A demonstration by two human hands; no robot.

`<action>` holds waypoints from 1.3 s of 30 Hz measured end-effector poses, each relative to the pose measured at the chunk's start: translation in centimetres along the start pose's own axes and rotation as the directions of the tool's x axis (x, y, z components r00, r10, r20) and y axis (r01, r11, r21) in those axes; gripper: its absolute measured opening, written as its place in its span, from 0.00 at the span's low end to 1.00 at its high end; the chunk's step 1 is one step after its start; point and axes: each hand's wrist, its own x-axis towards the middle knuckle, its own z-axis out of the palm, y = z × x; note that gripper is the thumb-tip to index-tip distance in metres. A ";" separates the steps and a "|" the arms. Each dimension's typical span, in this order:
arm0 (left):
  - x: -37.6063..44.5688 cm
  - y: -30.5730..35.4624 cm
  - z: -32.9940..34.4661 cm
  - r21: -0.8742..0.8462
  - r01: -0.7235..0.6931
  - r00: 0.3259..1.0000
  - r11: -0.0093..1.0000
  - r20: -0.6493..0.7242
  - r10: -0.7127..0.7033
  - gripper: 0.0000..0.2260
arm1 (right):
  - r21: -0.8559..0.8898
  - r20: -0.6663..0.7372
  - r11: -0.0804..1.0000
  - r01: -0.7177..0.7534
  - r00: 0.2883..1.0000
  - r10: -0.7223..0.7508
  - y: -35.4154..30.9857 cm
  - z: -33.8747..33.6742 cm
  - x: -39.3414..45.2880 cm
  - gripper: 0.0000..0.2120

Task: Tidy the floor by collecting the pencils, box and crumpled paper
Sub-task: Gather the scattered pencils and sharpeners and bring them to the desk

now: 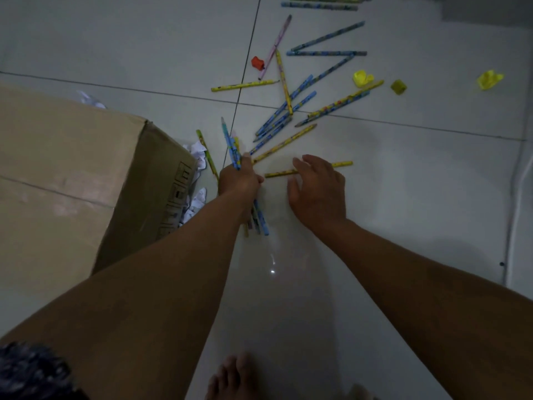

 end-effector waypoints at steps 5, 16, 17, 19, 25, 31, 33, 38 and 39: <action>0.0 0.2 -0.1 -0.120 0.034 0.999 0.992 0.028 -0.031 0.19 | -0.186 0.070 0.979 0.079 0.995 -0.067 0.9 0.1 0.4 0.14; -0.7 1.4 0.5 -0.070 0.058 0.995 0.996 0.084 -0.052 0.31 | 0.194 0.077 0.972 -0.135 0.989 0.122 -1.0 -1.0 1.2 0.05; -0.9 1.8 0.8 -0.074 0.057 0.994 0.996 0.099 -0.049 0.31 | 0.287 0.052 0.951 -0.112 0.993 0.101 -1.4 -1.2 1.4 0.04; -1.0 2.7 1.3 -0.088 0.050 0.990 0.995 0.132 -0.038 0.29 | 0.382 0.026 0.923 -0.052 0.999 0.045 -2.2 -1.5 1.7 0.04; -1.1 5.8 3.1 -0.071 -0.028 0.984 0.997 0.174 0.040 0.17 | 0.423 -0.054 0.906 0.014 0.998 0.010 -2.1 -3.9 3.3 0.06; -0.2 9.6 2.6 0.078 -0.196 0.969 0.977 0.167 0.181 0.23 | 0.247 -0.035 0.968 -0.046 0.998 0.056 -1.4 -5.6 5.8 0.13; 0.0 11.1 2.6 0.145 -0.245 0.961 0.959 0.169 0.220 0.25 | 0.179 0.052 0.981 -0.075 0.996 0.067 -2.0 -6.2 7.1 0.15; 0.7 14.8 2.8 0.211 -0.330 0.941 0.920 0.150 0.303 0.25 | 0.026 0.205 0.981 -0.193 0.961 0.184 -4.3 -8.5 11.0 0.18; 0.6 15.5 2.9 0.247 -0.355 0.933 0.902 0.158 0.324 0.27 | 0.008 0.203 0.981 -0.192 0.961 0.187 -4.7 -8.9 11.6 0.18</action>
